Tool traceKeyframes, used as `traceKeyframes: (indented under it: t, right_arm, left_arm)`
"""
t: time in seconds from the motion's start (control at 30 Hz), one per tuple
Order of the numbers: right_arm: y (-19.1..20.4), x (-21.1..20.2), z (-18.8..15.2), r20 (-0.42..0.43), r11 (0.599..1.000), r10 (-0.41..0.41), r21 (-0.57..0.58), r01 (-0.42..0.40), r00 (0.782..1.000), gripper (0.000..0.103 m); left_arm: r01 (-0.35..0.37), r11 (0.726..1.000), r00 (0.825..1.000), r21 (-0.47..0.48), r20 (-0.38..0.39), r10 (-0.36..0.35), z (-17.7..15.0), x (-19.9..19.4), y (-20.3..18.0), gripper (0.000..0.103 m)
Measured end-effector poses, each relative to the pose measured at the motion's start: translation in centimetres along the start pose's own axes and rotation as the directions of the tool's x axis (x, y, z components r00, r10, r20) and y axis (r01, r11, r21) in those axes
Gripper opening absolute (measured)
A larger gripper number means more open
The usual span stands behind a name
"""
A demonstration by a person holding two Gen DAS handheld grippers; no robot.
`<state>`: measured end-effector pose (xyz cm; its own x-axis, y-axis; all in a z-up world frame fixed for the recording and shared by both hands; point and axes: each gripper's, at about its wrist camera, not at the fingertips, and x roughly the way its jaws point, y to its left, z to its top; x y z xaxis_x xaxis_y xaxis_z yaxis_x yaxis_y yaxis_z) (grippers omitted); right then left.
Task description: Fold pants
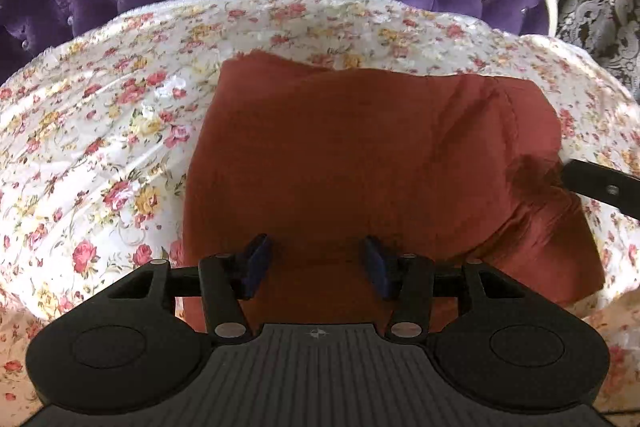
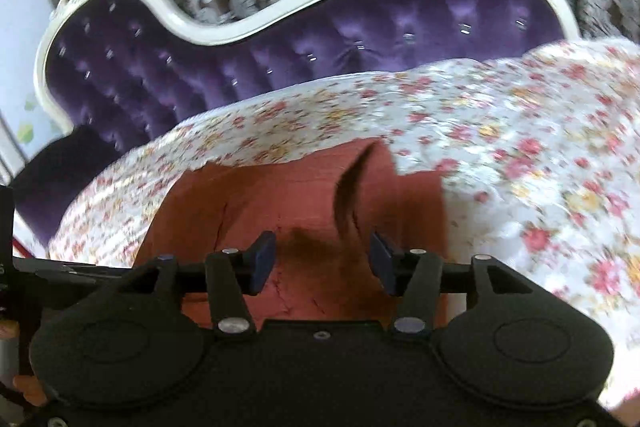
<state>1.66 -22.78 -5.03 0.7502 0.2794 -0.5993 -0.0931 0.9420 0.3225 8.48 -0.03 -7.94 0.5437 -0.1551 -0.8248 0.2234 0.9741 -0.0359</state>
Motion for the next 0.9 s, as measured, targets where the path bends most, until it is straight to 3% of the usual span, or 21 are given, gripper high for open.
traceKeyframes:
  t: [0.17,0.2,0.23,0.27,0.4,0.43,0.5,0.57,0.63,0.67,0.7,0.73,0.8,0.9]
  right_arm:
    - [0.8,1.6,-0.1,-0.058,1.000,0.016,-0.020,-0.017,0.998,0.061]
    - [0.9,1.9,-0.2,-0.068,1.000,0.009,-0.015,-0.010,0.998,0.055]
    - [1.2,2.1,-0.3,-0.067,0.999,-0.023,-0.033,0.021,0.997,0.024]
    - [1.8,2.0,-0.4,-0.062,0.995,-0.064,-0.084,0.059,0.996,0.015]
    - [3.0,-1.0,-1.4,-0.065,0.981,0.011,-0.195,-0.024,0.998,0.011]
    - [2.8,-1.6,-1.5,-0.059,0.982,0.000,-0.190,-0.012,0.998,0.009]
    - [1.5,-2.0,-1.2,-0.031,0.985,-0.116,-0.135,0.111,0.993,0.005]
    - [-0.1,-1.8,-0.5,0.002,0.976,-0.207,-0.074,0.206,0.978,0.005]
    - [-1.1,-1.8,0.2,0.020,0.990,-0.138,-0.022,0.138,0.990,0.017]
    - [-1.3,-1.7,0.5,0.023,0.996,-0.085,-0.004,0.085,0.996,0.018]
    - [-1.3,-1.4,0.7,0.009,0.999,-0.032,0.000,0.032,0.999,0.032]
    - [-1.3,-1.0,0.8,-0.006,1.000,-0.005,-0.010,0.005,1.000,0.055]
    - [-0.7,0.2,0.8,-0.030,0.998,-0.002,-0.059,0.000,1.000,0.070]
    - [-0.1,1.8,0.4,-0.082,0.993,-0.012,-0.121,0.001,0.997,0.070]
  left_arm:
    - [0.004,1.000,1.000,-0.014,0.003,-0.004,-0.2,-0.3,0.1,0.050]
    - [0.005,1.000,1.000,-0.014,0.005,-0.005,-0.4,-0.4,0.1,0.050]
    - [0.005,1.000,1.000,-0.014,0.006,-0.005,-0.4,-0.4,0.2,0.050]
    - [0.006,1.000,1.000,-0.014,0.007,-0.006,-0.5,-0.4,0.2,0.050]
    - [0.018,0.999,1.000,-0.029,0.008,-0.017,-0.4,-0.2,0.7,0.050]
    - [0.019,0.999,1.000,-0.030,0.009,-0.019,-0.4,-0.3,0.7,0.050]
    - [0.017,1.000,1.000,-0.021,0.012,-0.017,-0.4,-0.3,0.6,0.050]
    - [0.011,1.000,1.000,-0.011,0.014,-0.011,-0.5,-0.3,0.4,0.050]
    - [0.009,1.000,1.000,0.001,0.016,-0.009,-0.5,-0.4,0.3,0.050]
    - [0.010,1.000,1.000,0.004,0.016,-0.010,-0.5,-0.4,0.3,0.050]
    - [0.012,1.000,1.000,0.002,0.015,-0.012,-0.5,-0.4,0.4,0.050]
    - [0.015,1.000,1.000,-0.002,0.013,-0.015,-0.4,-0.4,0.4,0.050]
    - [0.018,1.000,1.000,-0.009,0.013,-0.018,-0.4,-0.4,0.5,0.050]
    - [0.018,1.000,1.000,-0.005,0.019,-0.017,-0.6,-0.5,0.4,0.050]
